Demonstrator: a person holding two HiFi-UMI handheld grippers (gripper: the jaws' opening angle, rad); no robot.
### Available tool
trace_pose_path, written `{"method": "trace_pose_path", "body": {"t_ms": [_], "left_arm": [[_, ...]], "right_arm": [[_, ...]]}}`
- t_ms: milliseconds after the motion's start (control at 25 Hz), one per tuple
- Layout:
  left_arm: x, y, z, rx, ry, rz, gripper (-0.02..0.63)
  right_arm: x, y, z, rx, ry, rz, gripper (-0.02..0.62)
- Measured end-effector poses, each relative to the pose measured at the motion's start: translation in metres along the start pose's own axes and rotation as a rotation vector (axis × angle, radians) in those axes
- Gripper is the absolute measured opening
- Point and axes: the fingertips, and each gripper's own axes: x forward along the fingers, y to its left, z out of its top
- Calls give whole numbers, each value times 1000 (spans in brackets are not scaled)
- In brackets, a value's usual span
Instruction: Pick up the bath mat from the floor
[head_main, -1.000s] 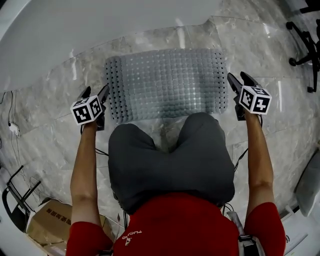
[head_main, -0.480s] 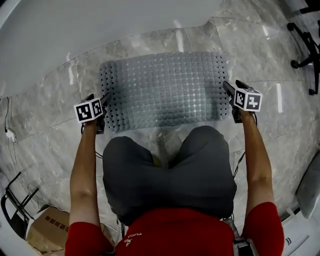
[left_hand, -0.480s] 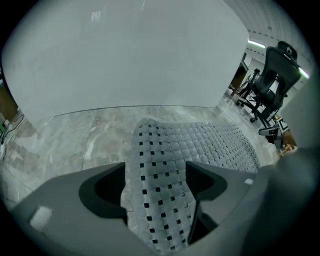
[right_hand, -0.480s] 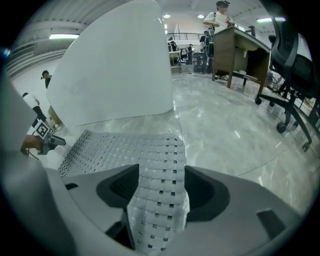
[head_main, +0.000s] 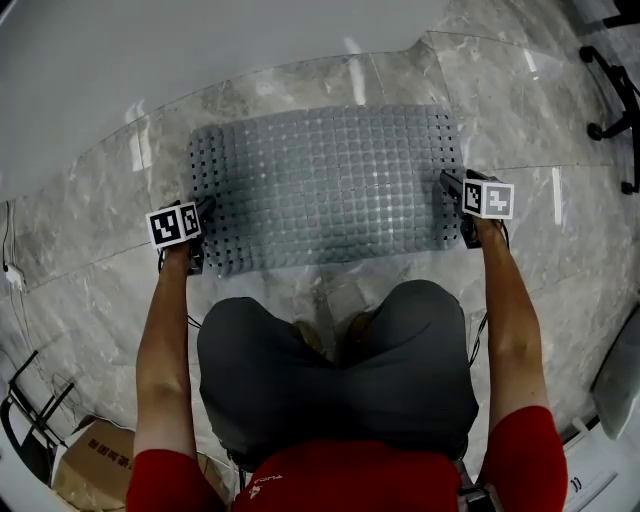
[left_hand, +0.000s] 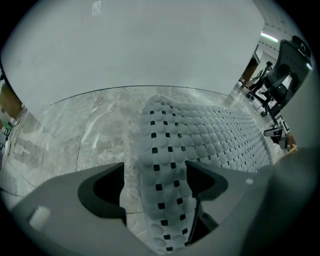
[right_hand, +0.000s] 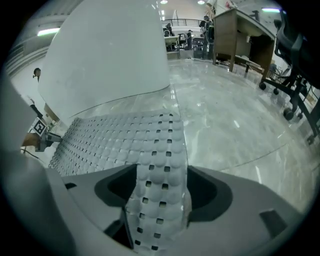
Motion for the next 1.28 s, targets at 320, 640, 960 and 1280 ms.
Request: {"method": "trace_pose_path", "body": {"t_ms": [320, 640, 960, 1280], "left_arm": [[14, 5, -8, -65, 22, -5, 394], [15, -2, -6, -4, 24, -5, 378], [13, -26, -3, 47, 21, -57, 182], [0, -46, 2, 54, -45, -108, 58]], "right_arm": [[17, -9, -9, 58, 15, 2, 288], [18, -8, -8, 37, 9, -21, 287], [15, 12, -4, 34, 12, 17, 142], [-5, 29, 6, 30, -73, 43, 49]]}}
